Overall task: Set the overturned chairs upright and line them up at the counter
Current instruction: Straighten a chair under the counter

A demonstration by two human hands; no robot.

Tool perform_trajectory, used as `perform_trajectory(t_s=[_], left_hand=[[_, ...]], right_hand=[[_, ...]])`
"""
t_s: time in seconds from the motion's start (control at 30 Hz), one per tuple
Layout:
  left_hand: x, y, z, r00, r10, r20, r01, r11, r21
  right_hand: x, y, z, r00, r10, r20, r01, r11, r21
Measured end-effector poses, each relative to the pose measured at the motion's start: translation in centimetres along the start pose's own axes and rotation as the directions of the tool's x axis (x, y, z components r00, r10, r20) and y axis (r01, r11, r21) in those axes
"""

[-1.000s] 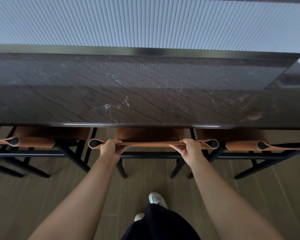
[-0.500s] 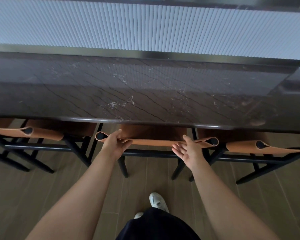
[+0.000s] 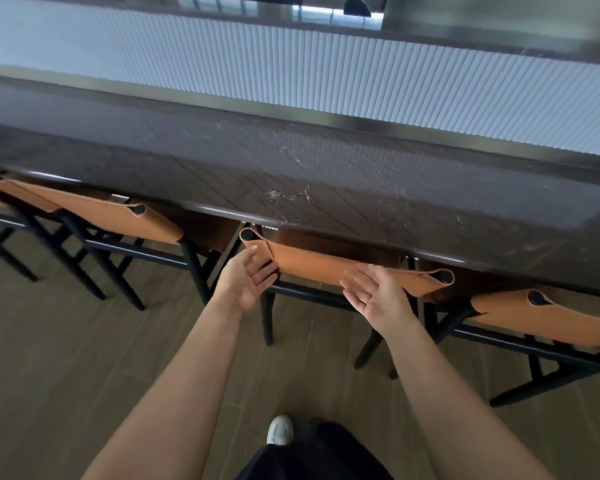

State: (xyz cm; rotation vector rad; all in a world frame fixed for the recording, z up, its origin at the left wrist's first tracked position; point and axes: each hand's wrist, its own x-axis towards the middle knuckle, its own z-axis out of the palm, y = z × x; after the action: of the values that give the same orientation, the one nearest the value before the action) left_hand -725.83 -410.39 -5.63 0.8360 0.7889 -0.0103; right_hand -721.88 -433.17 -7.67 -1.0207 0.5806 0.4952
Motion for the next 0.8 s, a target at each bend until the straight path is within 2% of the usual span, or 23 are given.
perform_trajectory(t_s=[0.43,0.5,0.63,0.8], left_hand=[[-7.9,-0.2,-6.6,0.985,0.135,-0.112,-0.147,0.983,-0.114],[-8.2,0.3,-7.3,0.977,0.160,-0.138,-0.171,0.983,-0.070],[-8.3,1.7,-9.6,0.958,0.229,-0.173,-0.200,0.965,0.171],[-7.8,4.8,-13.9,0.955,0.226,-0.191,-0.209,0.972,0.108]], right_hand=[[-4.6,2.5,3.6,0.970,0.045,0.240,0.016,0.970,-0.244],[-4.8,3.0,4.6,0.966,0.058,0.254,0.009,0.966,-0.257],[-5.0,5.8,8.5,0.959,0.087,0.269,-0.005,0.957,-0.290],[-4.9,10.0,14.3,0.954,0.120,0.274,-0.027,0.947,-0.320]])
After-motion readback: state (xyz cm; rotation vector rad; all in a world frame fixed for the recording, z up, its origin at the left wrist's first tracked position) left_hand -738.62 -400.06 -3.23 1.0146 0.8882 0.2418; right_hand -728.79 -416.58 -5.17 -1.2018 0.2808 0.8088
